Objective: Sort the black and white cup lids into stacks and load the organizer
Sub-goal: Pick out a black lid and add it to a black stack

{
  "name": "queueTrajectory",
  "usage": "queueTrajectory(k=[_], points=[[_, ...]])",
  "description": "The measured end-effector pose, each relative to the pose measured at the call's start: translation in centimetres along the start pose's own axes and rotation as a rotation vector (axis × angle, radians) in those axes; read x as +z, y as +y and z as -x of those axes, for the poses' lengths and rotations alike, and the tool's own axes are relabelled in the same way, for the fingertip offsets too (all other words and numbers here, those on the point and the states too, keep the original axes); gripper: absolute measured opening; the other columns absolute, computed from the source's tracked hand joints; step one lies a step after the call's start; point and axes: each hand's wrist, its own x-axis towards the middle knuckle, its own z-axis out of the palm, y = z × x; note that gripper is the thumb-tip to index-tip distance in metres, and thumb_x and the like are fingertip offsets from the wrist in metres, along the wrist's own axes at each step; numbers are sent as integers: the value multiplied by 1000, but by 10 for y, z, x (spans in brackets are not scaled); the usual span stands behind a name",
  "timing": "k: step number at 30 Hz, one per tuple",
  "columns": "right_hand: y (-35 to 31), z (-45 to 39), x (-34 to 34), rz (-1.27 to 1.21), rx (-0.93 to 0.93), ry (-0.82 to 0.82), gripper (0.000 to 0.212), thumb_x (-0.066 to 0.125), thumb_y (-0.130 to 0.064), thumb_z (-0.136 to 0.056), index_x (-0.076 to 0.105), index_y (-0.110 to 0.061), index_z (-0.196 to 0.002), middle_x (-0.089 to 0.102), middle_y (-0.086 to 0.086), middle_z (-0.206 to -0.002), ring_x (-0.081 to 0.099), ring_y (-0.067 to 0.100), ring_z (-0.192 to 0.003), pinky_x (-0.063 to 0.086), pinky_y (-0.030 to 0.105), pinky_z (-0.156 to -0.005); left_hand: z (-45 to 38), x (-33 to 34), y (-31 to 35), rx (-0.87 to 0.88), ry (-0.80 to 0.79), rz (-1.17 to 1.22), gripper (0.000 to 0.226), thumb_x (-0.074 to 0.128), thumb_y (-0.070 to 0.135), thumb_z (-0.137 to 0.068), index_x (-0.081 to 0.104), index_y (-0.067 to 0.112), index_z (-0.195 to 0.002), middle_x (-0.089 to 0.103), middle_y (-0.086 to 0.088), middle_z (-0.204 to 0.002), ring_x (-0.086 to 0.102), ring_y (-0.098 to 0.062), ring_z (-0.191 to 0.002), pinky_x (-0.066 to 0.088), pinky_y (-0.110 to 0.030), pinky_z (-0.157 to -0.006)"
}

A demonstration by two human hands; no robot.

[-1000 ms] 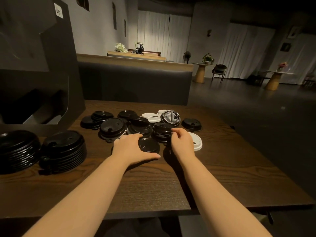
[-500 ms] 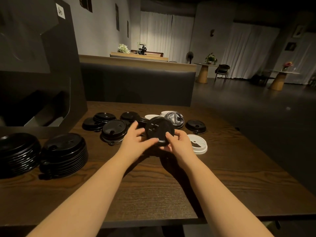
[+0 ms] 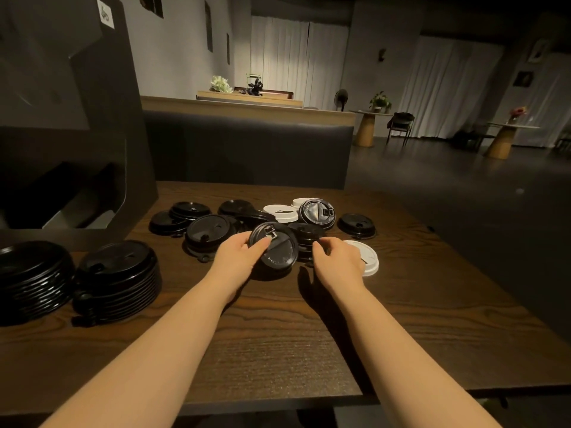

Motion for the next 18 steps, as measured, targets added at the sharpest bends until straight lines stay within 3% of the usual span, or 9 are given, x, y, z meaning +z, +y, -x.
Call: queueTrajectory(k=[5, 8, 10, 13, 16, 18], points=[[-7, 10, 4, 13, -143, -91, 31, 47, -40, -94, 62, -34, -120, 60, -7, -124, 40, 18, -128, 22, 40, -104, 3, -1, -1, 70, -45, -295, 30, 55, 31, -95, 66, 19, -120, 67, 4, -113, 59, -14, -109, 44, -28, -94], [-8, 12, 1, 78, -199, -127, 30, 50, -41, -93, 62, -35, -119, 56, -10, -127, 35, 15, -129, 19, 40, -105, 6, -2, 3, -4, -70, -674, 41, 48, 48, -95, 64, 22, -122, 65, 6, -109, 57, -13, -101, 45, -29, -83], [-7, 12, 0, 136, -228, -158, 31, 50, -41, -93, 60, -34, -122, 50, -10, -132, 29, 15, -132, 17, 39, -107, 10, -1, 6, -43, -79, -881, 45, 45, 53, -94, 63, 24, -123, 65, 3, -114, 58, -16, -105, 46, -29, -80], [-6, 11, 1, 145, -257, -154, 31, 52, -37, -93, 60, -31, -122, 51, -8, -132, 31, 14, -131, 20, 38, -106, 11, -1, 7, -62, -34, -981, 46, 44, 54, -93, 63, 25, -124, 65, 3, -114, 59, -17, -106, 49, -31, -80], [-5, 9, 1, 85, -258, -73, 28, 54, -32, -92, 63, -29, -119, 57, -7, -125, 40, 15, -126, 28, 39, -104, 11, -5, 9, -71, 16, -1029, 45, 44, 55, -93, 68, 24, -113, 66, 2, -103, 59, -16, -95, 48, -29, -72], [-4, 9, 1, 53, -244, -18, 28, 55, -29, -92, 63, -26, -118, 58, -6, -124, 43, 16, -123, 32, 38, -101, 8, -11, 12, -50, 117, -992, 44, 45, 54, -93, 68, 23, -112, 63, -1, -105, 56, -18, -97, 46, -30, -72]])
